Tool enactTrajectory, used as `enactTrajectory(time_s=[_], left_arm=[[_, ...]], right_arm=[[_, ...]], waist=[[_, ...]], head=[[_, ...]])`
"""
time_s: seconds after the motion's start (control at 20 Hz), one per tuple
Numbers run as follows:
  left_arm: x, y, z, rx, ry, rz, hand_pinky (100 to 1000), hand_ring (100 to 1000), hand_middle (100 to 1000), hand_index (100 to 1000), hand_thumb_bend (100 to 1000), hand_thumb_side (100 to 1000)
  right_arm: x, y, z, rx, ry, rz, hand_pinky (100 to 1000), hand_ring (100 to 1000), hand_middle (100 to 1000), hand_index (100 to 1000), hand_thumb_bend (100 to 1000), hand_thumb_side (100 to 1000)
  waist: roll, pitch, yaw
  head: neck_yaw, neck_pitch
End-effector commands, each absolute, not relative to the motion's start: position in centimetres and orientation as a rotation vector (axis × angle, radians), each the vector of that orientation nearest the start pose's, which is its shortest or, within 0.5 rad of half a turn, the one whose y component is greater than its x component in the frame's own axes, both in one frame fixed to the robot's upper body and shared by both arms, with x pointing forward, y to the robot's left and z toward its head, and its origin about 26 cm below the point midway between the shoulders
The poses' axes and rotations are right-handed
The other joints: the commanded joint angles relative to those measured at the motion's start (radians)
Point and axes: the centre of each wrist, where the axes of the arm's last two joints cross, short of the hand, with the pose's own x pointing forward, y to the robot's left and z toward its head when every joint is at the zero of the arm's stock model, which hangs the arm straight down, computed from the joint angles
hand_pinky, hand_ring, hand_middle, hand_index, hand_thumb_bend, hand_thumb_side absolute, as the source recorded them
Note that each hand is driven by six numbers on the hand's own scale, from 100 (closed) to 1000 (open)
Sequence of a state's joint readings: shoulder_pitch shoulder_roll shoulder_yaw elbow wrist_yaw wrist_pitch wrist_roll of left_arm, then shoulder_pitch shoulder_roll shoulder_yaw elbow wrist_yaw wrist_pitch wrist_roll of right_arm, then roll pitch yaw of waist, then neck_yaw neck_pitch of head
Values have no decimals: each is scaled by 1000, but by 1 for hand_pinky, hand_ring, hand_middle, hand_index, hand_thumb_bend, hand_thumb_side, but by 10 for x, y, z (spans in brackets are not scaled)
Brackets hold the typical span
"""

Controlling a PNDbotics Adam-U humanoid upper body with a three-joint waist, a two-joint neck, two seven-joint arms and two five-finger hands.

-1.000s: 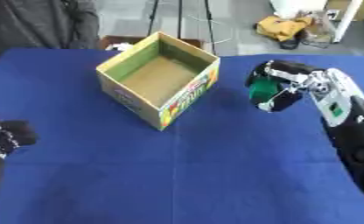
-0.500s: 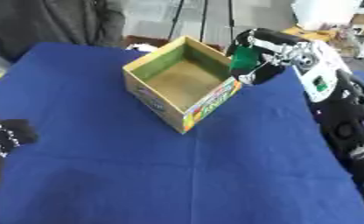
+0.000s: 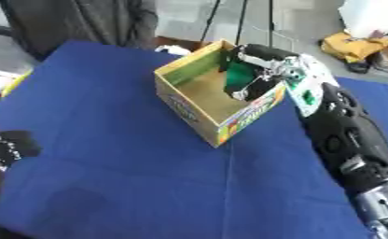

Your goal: Pick up objects on the table and place them in the box.

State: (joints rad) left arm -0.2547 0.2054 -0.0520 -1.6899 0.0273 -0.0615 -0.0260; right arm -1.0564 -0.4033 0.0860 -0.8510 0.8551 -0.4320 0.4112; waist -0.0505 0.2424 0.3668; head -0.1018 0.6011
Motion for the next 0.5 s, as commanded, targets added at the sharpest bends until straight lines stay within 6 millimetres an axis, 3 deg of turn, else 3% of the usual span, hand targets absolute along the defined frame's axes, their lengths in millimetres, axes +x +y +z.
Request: enactTrajectory(time_s=[0.05,0.1,0.15,0.25,0.35,0.5], left_arm=[[330,244,108,0,-2010,-294,670,606,559,688,421,990],[330,244,108,0,-2009,-292,670,606,559,688,420,991],[330,244,107,0,-2007,-292,670,606,559,688,421,991],[330,244,106,0,-2005,-292,670,606,559,688,421,991],[330,244,106,1,-2004,-291,669,606,559,688,422,990],[329,245,105,3,-2002,-288,669,605,558,688,423,989]], right_arm=[[496,-258,239,-840,-1671,1622,578,662,773,828,100,219],[496,-256,236,-846,-1668,1633,597,694,779,831,100,240],[497,-254,232,-846,-1664,1648,660,774,805,842,100,351],[497,-251,225,-836,-1655,1676,704,825,833,851,100,447],[497,-249,219,-819,-1642,1702,756,875,868,863,100,491],[496,-246,219,-816,-1660,1718,779,882,875,868,100,504]], waist=[[12,-13,3],[13,-12,4],[15,-11,3],[18,-10,2],[20,-12,-1],[22,-16,-9]], head=[[-8,-8],[-9,-7],[-10,-6],[-9,-5],[-8,-4],[-6,-3]])
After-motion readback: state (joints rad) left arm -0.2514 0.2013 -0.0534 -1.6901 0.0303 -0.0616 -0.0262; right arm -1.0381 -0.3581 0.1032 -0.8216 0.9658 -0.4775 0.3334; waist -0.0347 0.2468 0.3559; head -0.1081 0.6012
